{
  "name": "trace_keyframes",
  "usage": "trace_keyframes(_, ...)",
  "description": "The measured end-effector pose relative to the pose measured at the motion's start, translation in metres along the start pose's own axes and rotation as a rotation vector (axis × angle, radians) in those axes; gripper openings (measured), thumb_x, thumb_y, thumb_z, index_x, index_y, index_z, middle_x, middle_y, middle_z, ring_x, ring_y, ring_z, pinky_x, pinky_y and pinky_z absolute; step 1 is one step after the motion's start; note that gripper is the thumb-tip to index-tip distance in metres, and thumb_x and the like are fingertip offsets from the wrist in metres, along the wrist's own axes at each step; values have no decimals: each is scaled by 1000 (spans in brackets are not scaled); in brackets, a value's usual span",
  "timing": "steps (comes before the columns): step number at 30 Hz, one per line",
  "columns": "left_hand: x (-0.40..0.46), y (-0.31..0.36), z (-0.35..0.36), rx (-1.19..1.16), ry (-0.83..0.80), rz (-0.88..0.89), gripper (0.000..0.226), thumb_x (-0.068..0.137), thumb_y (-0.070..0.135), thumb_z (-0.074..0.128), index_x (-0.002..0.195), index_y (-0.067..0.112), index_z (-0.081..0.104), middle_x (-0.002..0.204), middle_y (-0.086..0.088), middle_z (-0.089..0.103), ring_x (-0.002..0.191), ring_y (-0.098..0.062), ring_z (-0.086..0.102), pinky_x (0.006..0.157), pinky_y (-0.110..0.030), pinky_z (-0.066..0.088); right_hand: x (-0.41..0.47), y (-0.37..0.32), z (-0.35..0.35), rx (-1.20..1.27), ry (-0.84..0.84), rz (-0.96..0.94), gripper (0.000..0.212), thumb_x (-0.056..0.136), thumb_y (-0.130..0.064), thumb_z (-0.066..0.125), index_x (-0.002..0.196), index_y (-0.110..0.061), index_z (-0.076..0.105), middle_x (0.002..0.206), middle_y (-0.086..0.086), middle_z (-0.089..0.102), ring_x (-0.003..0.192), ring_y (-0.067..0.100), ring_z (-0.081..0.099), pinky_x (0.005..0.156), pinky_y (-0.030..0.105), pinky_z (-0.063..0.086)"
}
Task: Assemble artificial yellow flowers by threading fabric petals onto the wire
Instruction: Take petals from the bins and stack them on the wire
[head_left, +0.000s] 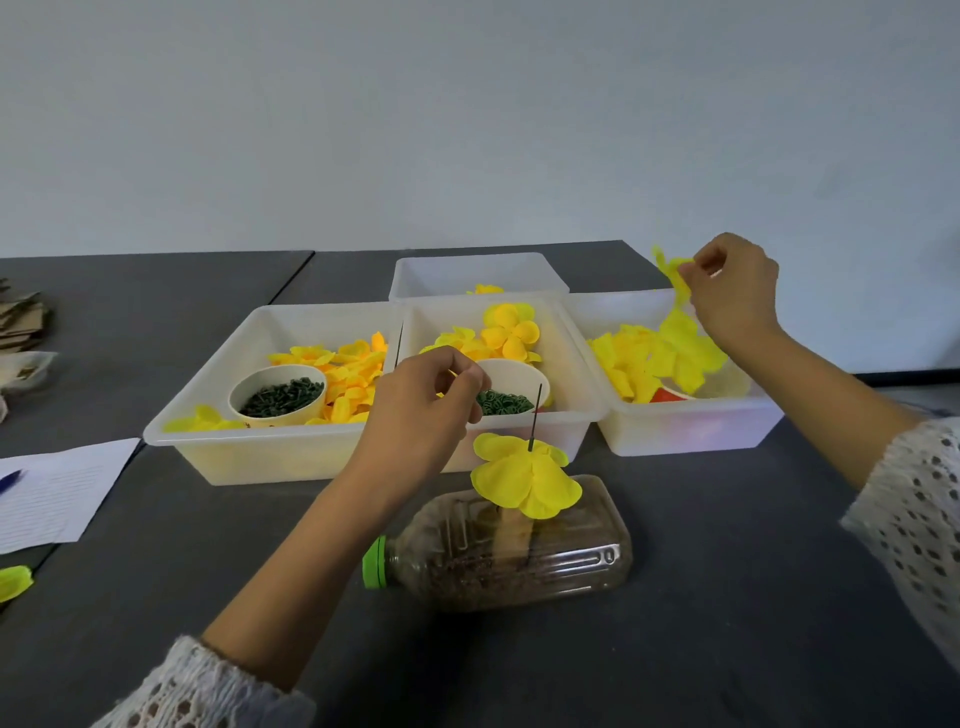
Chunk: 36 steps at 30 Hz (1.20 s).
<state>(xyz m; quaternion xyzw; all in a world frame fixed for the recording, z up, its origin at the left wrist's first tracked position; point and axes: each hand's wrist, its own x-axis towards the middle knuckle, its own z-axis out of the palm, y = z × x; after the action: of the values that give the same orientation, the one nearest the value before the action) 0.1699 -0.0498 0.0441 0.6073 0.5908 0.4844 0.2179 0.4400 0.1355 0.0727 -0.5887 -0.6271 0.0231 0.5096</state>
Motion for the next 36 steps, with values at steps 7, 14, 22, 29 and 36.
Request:
trace_keyframes(7,1,17,5,-279,-184,-83,25,101,16,46,100,9,70,79,-1,70,70,-10,65,55,-18,49,-62,-54,-16,213,73,-474,9,85,-5,61,79,-7,55,83,4,51,68,19,53,61,23,43)
trace_keyframes(14,3,23,13,-452,-288,-228,42,99,54,41,97,21,67,98,-2,71,92,-13,69,72,-26,55,-147,-86,-9,-33,-1,-1021,12,90,-1,59,79,-3,60,81,12,56,71,29,54,53,42,45)
trace_keyframes(22,-3,16,3,-355,-70,-147,16,99,19,54,91,12,66,77,-1,62,67,-10,55,66,-26,47,-168,-98,-6,256,-283,-813,30,95,-33,53,112,-10,61,106,1,50,87,10,51,71,22,42)
trace_keyframes(29,-5,27,-17,-355,-263,-133,19,93,19,66,103,3,68,107,-25,68,97,-40,65,98,-58,48,-130,-132,-21,566,-540,-154,36,93,-52,47,117,-25,54,101,-1,58,74,8,56,69,14,43)
trace_keyframes(36,-4,23,-19,-385,-376,-172,55,82,24,72,129,6,51,113,-22,67,97,-36,68,86,-47,57,-111,-138,-30,555,-740,-101,18,95,-13,56,80,-14,66,75,4,63,60,6,54,55,15,43)
